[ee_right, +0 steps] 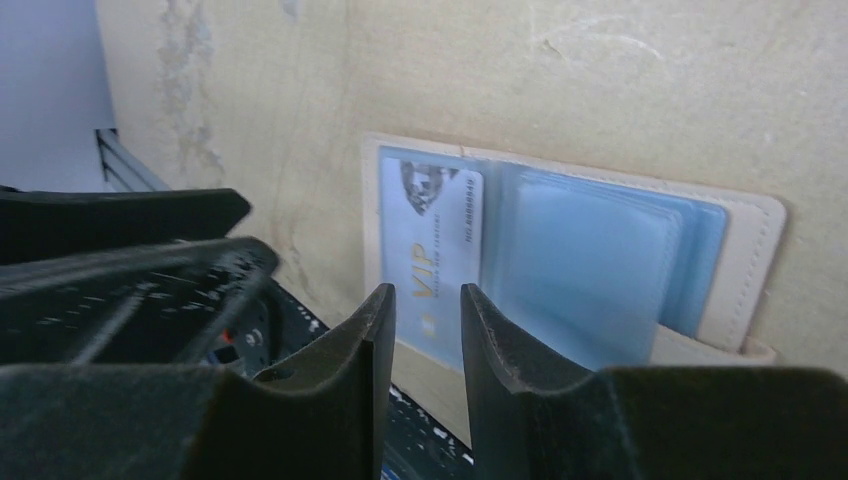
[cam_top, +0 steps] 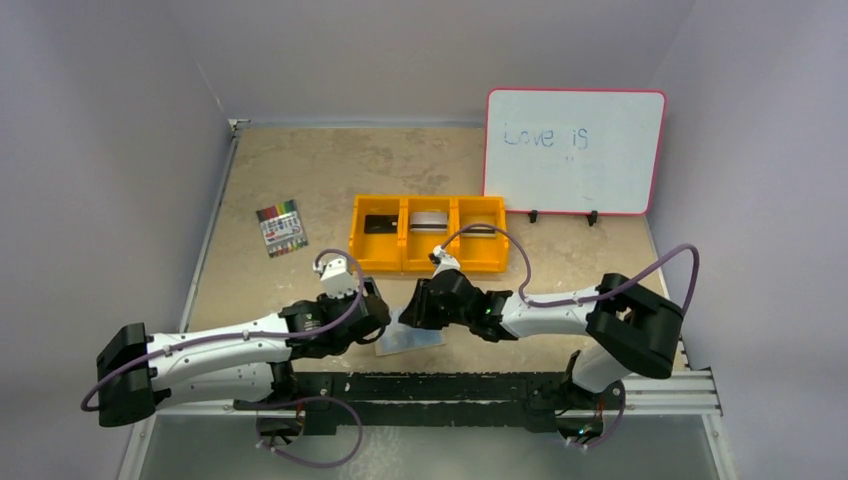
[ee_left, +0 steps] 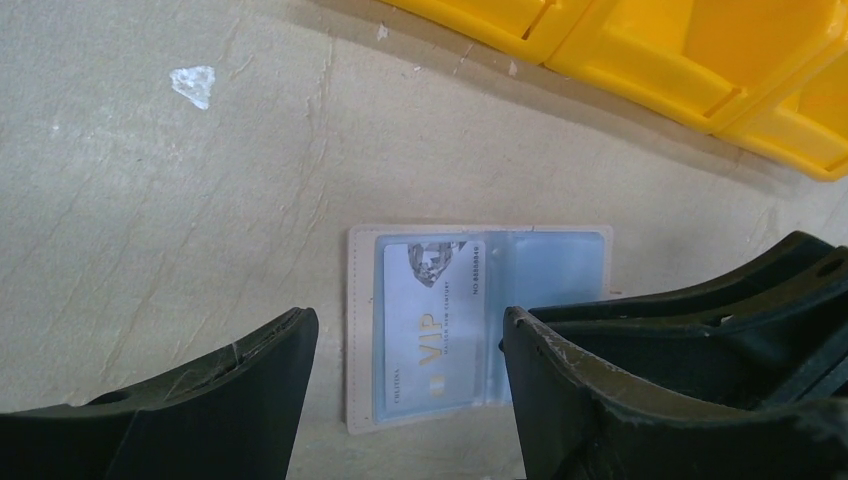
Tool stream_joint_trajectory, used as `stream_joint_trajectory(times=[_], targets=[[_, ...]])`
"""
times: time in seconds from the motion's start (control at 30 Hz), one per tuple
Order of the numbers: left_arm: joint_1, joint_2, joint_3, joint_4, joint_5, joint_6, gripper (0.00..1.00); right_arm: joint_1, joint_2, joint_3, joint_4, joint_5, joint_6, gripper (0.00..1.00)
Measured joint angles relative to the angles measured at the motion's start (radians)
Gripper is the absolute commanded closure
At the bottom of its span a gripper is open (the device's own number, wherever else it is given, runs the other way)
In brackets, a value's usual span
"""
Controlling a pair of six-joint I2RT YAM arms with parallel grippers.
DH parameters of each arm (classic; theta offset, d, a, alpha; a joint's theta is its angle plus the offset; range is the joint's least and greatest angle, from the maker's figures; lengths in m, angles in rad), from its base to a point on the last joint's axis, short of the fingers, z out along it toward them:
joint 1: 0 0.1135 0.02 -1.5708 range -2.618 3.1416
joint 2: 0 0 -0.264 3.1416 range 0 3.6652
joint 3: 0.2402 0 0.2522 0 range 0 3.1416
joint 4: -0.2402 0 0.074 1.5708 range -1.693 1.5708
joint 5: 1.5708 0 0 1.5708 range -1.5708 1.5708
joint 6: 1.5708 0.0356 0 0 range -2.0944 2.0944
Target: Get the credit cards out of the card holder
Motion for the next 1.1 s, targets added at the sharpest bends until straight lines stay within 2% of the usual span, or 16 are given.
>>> stream_joint_trajectory(times=[0.53,0.83,1.1], targets=[[0.000,0.206,-0.008,0.125,0.095,0.037,0.57,-0.021,0.074,-0.024,0.062,-0.072,0.025,0.69],[0.017,0.207,-0.095,0.256,0.158,0.032,0.68,-0.035,0.074,-0.042,0.085,-0.080,0.042,0.71],[0.098,0.144,-0.177,0.386,0.242,0.027,0.79,-0.053,0.079,-0.074,0.140,-0.112,0.054,0.75]])
